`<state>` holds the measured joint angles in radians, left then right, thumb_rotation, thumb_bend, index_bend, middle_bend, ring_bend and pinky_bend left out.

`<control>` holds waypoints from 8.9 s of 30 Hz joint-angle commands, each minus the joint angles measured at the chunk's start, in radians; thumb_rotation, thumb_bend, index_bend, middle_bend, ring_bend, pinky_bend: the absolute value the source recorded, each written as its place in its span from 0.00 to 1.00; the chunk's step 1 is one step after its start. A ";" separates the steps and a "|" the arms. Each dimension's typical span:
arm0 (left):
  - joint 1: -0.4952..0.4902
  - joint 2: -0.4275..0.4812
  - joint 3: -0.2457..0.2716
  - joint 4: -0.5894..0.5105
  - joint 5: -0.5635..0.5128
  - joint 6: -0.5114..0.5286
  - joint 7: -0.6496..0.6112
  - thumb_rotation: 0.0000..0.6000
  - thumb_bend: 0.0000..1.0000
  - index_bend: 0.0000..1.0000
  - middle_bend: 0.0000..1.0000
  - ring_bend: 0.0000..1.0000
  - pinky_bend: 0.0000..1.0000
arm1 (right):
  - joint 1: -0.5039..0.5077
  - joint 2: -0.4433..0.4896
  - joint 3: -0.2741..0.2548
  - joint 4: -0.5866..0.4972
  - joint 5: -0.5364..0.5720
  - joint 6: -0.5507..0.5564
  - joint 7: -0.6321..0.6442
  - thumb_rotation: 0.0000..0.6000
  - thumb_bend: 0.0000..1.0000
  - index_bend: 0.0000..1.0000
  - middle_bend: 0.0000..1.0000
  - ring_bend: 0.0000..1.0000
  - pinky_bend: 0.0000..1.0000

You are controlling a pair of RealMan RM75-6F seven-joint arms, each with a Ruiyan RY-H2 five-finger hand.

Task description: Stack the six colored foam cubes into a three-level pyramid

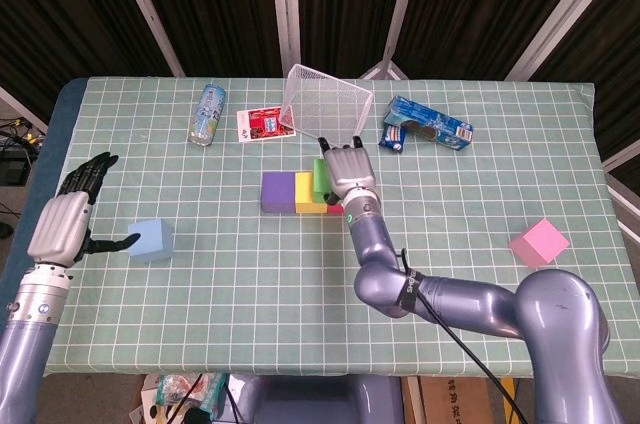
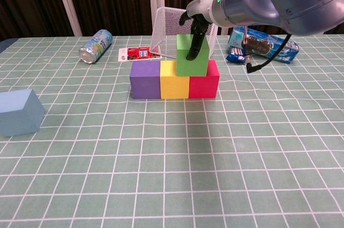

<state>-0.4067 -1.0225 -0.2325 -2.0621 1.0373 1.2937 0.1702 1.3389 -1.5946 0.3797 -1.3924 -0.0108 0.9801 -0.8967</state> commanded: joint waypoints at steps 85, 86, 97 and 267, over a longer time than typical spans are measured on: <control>0.017 -0.075 0.058 0.044 0.014 0.025 0.080 1.00 0.04 0.00 0.00 0.00 0.04 | -0.850 0.484 -0.409 -0.389 -0.989 0.522 0.779 1.00 0.31 0.00 0.00 0.00 0.00; 0.018 -0.081 0.060 0.049 0.005 0.026 0.088 1.00 0.04 0.00 0.00 0.00 0.04 | -0.865 0.479 -0.411 -0.369 -1.013 0.527 0.800 1.00 0.31 0.00 0.00 0.00 0.00; 0.008 -0.153 0.077 0.116 -0.109 0.015 0.177 1.00 0.04 0.00 0.05 0.00 0.04 | -0.916 0.450 -0.396 -0.295 -1.123 0.495 0.903 1.00 0.31 0.00 0.00 0.00 0.00; -0.918 -0.571 -0.146 0.653 -0.982 -0.286 0.712 1.00 0.34 0.04 0.37 0.03 0.05 | -1.038 0.431 -0.171 -0.260 -1.122 0.189 1.011 1.00 0.31 0.00 0.00 0.00 0.00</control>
<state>-1.3245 -1.5938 -0.3789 -1.4093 0.0551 1.0072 0.8826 0.3013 -1.1637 0.2086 -1.6525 -1.1336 1.1692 0.1143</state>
